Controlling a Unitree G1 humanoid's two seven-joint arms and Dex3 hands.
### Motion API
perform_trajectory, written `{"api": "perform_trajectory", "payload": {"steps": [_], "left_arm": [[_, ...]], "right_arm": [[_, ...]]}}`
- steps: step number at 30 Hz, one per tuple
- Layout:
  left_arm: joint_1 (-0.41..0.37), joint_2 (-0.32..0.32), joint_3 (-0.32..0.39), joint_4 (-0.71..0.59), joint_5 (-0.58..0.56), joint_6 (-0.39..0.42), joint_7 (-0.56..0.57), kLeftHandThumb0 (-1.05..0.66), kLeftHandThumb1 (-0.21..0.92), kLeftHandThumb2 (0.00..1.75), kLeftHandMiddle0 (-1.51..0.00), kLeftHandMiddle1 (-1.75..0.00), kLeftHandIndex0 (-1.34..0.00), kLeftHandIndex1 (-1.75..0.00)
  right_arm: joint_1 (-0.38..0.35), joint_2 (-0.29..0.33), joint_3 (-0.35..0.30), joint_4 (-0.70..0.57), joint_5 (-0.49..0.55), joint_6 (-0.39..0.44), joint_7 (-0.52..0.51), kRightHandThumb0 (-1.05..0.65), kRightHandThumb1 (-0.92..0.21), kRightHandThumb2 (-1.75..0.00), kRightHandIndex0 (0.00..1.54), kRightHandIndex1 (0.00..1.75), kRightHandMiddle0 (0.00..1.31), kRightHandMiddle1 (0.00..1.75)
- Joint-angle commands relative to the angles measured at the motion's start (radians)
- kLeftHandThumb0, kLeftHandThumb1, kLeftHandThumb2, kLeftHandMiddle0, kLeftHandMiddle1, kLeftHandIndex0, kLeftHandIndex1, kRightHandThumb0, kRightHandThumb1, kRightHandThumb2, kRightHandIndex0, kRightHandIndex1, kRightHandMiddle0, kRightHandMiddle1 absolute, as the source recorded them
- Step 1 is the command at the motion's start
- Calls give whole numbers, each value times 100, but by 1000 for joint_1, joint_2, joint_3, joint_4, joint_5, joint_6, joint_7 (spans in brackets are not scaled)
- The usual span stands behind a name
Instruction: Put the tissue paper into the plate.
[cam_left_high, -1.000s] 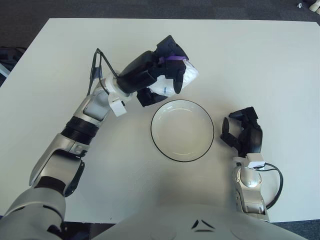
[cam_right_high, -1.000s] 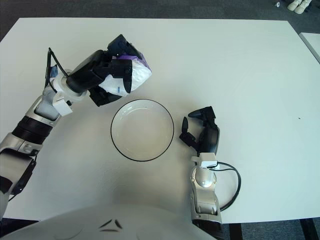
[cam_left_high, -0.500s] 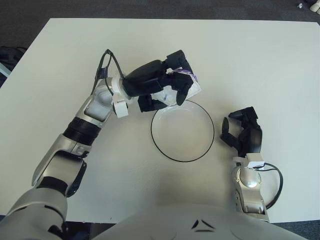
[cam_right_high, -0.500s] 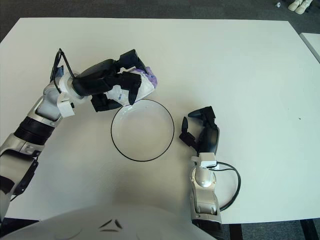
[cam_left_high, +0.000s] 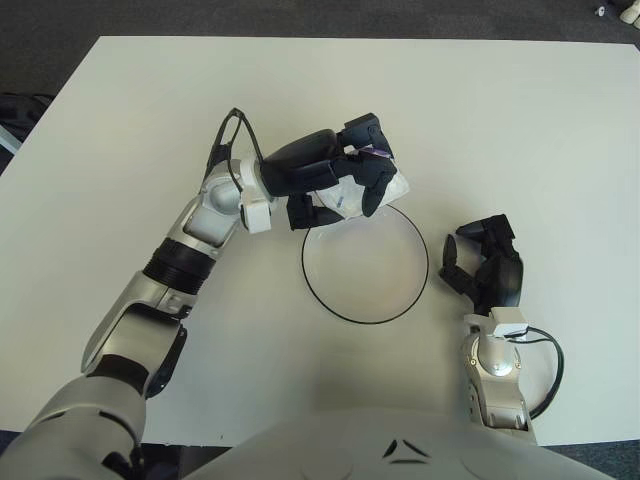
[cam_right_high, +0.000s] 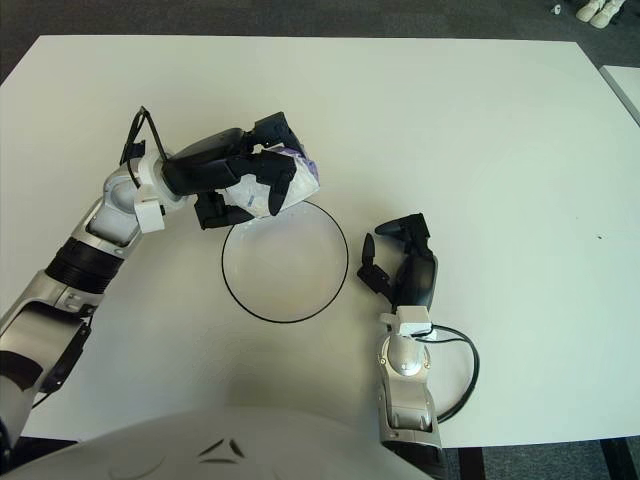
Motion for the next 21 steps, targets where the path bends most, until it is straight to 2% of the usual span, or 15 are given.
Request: {"api": "perform_trajectory", "payload": {"steps": [1,6,12,21], "left_arm": [[12,-14,8,1,2,5,-16,0,-9,173,-97,-159,-69,-175],[20,-52,-12,26,14,8,-25,0,-10,174,-98,-160,-70,-175],[20,-64,-20,41,4,8,-64,0,-10,175,-97,-162,-69,-175],[14,-78,-46,88,16,-35,-111,0,-9,175,-94,-166,-68,-175]], "right_arm": [[55,7,4,41,-4,50,3,-40,-60,-97,42,154,39,175],[61,9,4,47,-8,28,-7,-40,-58,-100,41,157,41,175],[67,13,7,44,-15,23,-17,-40,-57,-100,42,158,41,175],[69,14,9,44,-25,21,-21,-40,-59,-98,42,156,40,175]]}}
